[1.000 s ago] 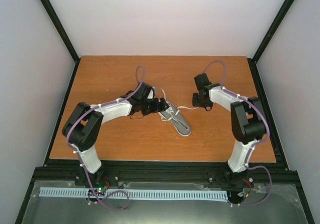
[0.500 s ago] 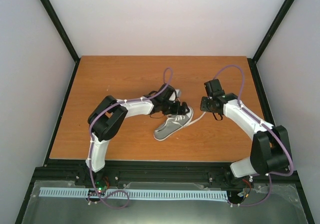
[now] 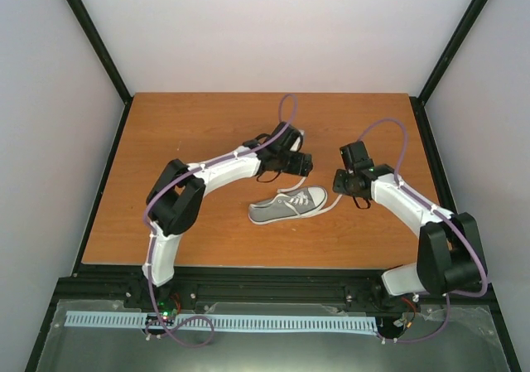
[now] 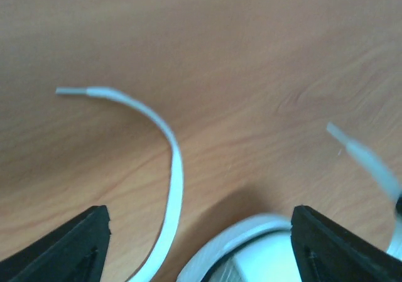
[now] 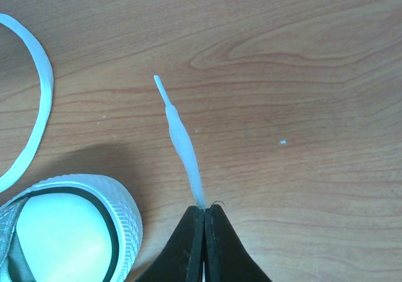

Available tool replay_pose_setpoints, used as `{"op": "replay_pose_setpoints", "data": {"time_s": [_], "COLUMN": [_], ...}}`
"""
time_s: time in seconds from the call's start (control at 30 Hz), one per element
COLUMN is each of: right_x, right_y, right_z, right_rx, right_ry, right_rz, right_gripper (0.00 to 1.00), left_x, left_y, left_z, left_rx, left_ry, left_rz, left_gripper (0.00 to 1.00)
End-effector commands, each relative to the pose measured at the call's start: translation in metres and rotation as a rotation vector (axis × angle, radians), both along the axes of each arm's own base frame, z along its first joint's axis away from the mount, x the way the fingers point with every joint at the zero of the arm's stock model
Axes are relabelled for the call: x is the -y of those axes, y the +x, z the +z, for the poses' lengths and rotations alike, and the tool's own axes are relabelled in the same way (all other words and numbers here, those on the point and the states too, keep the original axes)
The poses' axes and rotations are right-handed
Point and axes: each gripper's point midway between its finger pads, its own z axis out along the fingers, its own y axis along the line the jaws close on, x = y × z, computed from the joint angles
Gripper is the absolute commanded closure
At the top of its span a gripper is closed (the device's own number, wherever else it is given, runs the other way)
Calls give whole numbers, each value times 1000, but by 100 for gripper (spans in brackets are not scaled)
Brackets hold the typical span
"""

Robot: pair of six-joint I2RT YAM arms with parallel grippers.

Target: Tie the shoes

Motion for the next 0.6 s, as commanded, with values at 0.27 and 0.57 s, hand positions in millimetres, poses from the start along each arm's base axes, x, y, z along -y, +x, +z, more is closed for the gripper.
{"op": "replay_pose_setpoints", "data": {"time_s": [0.27,0.57], "right_x": [9,7], "right_y": [-7,-11], "right_z": [9,8], "right_rx": [75,81], "right_ry": [50,65], "right_rz": [-85,-79], "right_gripper": [97,97], "left_x": [24,25], "left_y": [22,15], "left_z": [-50,-81], "left_rx": [-19,-13], "left_ry": [195,334], "left_rz": [0,-7], "left_gripper": [28,45]}}
